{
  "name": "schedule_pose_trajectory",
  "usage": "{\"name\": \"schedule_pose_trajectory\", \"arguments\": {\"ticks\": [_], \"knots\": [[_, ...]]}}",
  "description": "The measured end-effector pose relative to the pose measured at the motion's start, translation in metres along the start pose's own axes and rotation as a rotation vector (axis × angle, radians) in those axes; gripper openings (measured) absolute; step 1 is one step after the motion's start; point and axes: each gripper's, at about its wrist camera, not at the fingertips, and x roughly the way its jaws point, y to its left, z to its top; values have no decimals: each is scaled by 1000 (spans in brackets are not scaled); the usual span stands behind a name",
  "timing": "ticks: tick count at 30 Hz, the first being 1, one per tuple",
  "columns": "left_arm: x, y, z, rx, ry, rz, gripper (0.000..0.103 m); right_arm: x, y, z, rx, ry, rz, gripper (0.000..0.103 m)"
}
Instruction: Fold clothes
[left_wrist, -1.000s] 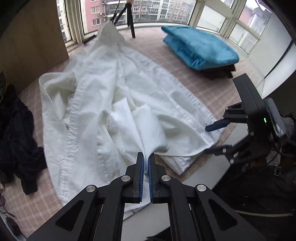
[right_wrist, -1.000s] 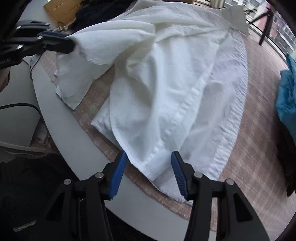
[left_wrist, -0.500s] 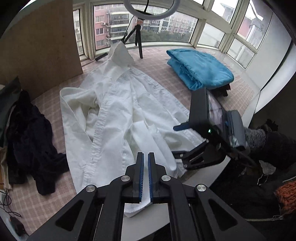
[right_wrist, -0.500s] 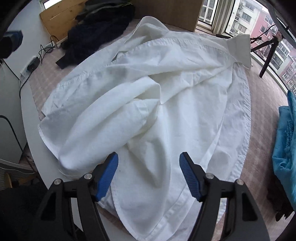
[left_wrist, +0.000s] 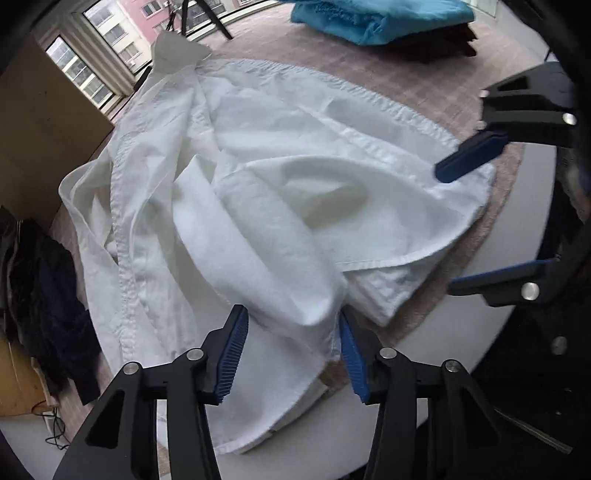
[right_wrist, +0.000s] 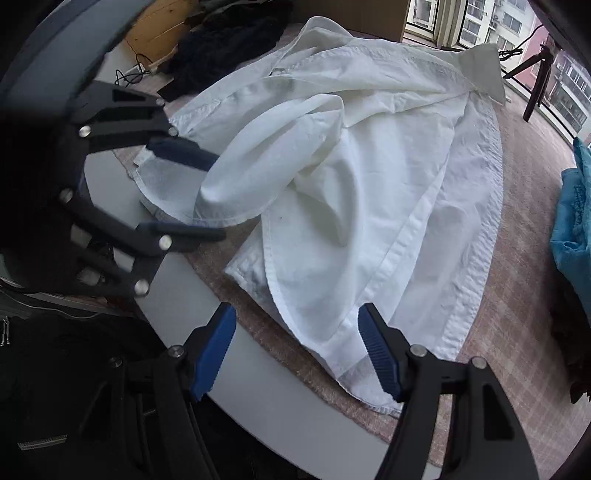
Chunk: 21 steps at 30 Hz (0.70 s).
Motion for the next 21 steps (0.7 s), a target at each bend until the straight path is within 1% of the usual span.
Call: {"name": "schedule_pose_trajectory", "arguments": {"ticks": [1, 3, 5, 8, 10, 12, 16, 17, 19, 21], "knots": [[5, 10, 0, -28, 21, -12, 6, 2, -3, -1, 13, 7, 3, 68], [0, 29, -2, -82, 17, -72, 1, 6, -9, -3, 39, 21, 10, 68], [-17, 52, -4, -124, -31, -91, 1, 2, -15, -3, 62, 10, 13, 68], [-44, 88, -6, -190, -80, -113, 1, -8, -17, 5, 72, -27, 8, 68], [-58, 111, -6, -230, -106, -118, 1, -13, -12, 15, 62, -55, 1, 68], [-72, 123, -3, -257, -130, -129, 1, -16, -3, 26, 42, -79, -1, 68], [-88, 139, 9, -247, -155, -129, 1, -13, 19, 48, 19, -124, 32, 68], [-91, 142, 12, -241, -161, -132, 1, -8, 26, 52, 10, -125, 21, 68], [-96, 149, 16, -234, -172, -125, 1, 7, 37, 58, -12, -104, -19, 68], [-100, 156, 19, -228, -181, -114, 1, 26, 40, 61, -13, -66, -42, 68]]}}
